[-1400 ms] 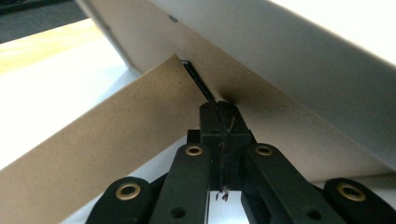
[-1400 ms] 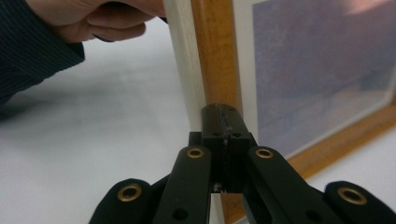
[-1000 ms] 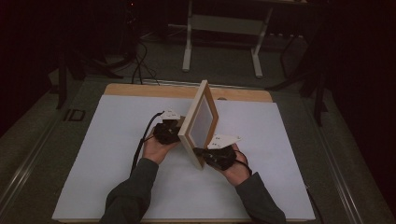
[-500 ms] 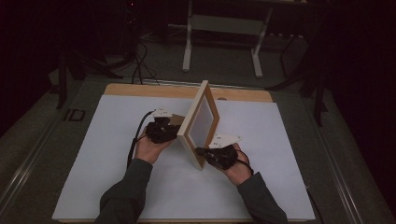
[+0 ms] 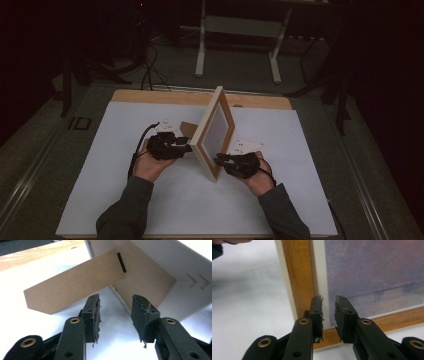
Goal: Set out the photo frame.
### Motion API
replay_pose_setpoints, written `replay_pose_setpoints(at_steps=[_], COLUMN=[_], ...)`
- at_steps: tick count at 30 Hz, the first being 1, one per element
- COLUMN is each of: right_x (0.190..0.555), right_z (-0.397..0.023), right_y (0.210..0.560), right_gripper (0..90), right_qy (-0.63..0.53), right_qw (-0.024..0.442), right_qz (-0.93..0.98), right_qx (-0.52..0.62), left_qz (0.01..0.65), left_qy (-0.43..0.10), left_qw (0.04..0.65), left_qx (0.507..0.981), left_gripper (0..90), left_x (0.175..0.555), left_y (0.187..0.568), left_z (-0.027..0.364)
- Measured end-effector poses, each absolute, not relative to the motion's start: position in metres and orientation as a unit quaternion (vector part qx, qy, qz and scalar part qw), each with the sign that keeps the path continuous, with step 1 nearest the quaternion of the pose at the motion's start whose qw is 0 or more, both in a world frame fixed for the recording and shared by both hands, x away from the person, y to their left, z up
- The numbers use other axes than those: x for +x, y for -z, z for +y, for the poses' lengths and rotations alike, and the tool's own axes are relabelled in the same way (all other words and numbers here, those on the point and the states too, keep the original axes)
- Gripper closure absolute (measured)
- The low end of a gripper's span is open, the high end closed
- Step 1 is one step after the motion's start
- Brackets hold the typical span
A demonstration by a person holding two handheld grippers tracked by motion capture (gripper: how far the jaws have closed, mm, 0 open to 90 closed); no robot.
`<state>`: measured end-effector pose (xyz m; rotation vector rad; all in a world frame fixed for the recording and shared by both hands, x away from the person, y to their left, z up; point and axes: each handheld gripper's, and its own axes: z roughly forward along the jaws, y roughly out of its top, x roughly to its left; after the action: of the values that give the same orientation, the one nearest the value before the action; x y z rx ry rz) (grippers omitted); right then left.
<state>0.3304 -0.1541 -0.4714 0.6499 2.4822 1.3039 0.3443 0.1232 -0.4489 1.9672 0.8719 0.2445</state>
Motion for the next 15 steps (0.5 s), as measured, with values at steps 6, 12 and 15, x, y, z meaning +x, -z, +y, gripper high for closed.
replay_pose_setpoints(at_steps=[6,12,15], right_x=[0.333,0.337,0.338], right_z=[-0.162,-0.17,-0.171], right_y=[0.468,0.466,0.466], right_gripper=[71.6,70.5,70.1], right_qy=[-0.454,-0.457,-0.457], right_qw=[0.136,0.14,0.14], right_qz=[0.849,0.843,0.842], right_qx=[0.235,0.246,0.249], left_qz=[0.353,0.351,0.349], left_qy=[-0.096,-0.081,-0.085], left_qw=[0.471,0.471,0.473], left_qx=[0.803,0.805,0.805], left_gripper=[51.7,46.9,44.1], left_x=[0.333,0.327,0.322], left_y=[0.447,0.448,0.449], left_z=[0.129,0.133,0.133])
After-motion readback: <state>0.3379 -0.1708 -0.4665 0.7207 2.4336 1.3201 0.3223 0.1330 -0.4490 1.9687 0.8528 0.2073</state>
